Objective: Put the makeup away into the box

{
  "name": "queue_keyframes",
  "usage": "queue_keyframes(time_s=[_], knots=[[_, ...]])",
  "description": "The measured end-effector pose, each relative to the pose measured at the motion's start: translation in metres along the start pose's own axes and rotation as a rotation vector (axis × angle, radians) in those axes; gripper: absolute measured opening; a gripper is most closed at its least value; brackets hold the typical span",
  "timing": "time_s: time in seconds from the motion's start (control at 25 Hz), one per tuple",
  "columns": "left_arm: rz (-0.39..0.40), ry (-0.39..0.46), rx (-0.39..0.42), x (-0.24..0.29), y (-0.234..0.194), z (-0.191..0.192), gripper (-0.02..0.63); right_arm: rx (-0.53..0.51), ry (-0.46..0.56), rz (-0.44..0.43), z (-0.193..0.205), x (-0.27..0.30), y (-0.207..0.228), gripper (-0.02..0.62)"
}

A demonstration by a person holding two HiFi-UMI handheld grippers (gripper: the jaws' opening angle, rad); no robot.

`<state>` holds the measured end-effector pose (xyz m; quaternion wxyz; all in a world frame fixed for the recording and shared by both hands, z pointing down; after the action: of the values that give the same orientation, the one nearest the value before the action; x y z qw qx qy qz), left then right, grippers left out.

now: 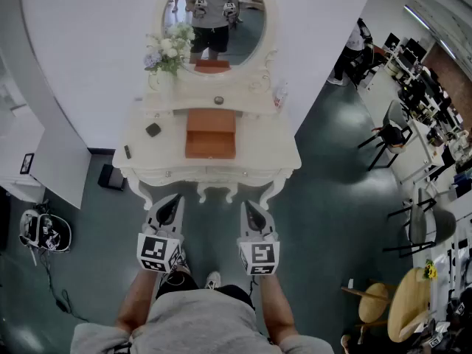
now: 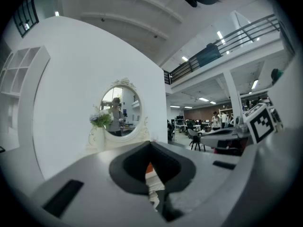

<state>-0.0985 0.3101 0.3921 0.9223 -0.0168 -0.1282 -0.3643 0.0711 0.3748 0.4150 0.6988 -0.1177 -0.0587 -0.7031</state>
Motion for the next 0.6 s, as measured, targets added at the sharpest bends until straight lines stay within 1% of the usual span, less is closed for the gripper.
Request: queue_keyframes(time_s=[0.24,0.6], knots=[[0.003,-0.004,-0.001,0.003,0.01,0.0,0.0,0.026,0.001,0.014,0.002,-0.005,0.012,0.012],[0.035,0.005,0.009,0.022,0.029,-0.008,0.0,0.016,-0.02,0.045,0.01,-0.012,0.035,0.012]])
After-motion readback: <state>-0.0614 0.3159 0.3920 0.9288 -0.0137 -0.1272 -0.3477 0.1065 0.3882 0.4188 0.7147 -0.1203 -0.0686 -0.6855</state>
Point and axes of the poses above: the fingertips, and each gripper's own axes: x forward along the fingers, y to its right, z out of its underside, the point moved 1 cm from there along -x, backward along the fingers, and after that the axes turned 9 degrees about -y, right-handed, at the moved point
